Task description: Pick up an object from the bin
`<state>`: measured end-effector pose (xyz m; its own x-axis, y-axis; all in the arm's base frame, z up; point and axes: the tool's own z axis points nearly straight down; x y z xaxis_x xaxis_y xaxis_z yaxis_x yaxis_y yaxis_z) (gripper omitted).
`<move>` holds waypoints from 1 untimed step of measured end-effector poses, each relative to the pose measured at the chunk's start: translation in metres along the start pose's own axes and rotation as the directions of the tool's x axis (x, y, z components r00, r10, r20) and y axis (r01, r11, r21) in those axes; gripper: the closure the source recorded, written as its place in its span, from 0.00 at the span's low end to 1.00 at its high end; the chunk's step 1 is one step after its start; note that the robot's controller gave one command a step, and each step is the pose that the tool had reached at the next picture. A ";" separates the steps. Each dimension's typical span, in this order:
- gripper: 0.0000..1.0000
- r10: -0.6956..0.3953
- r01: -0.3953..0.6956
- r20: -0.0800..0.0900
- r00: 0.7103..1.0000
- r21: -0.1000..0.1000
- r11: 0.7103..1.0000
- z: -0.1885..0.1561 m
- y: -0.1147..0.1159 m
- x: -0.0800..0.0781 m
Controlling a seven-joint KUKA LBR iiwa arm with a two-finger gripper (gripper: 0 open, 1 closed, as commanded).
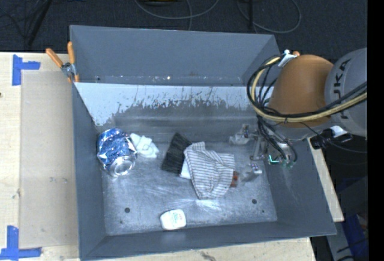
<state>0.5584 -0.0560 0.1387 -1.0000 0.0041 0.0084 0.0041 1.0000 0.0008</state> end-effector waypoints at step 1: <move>0.00 -0.001 0.001 0.007 1.000 0.001 1.000 -0.004 0.000 -0.002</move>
Offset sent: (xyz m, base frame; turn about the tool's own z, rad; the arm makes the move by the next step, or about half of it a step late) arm -0.0037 0.0140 -0.0687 -0.1914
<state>0.5602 -0.0559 0.1428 -1.0000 0.0028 0.0013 0.0028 1.0000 0.0002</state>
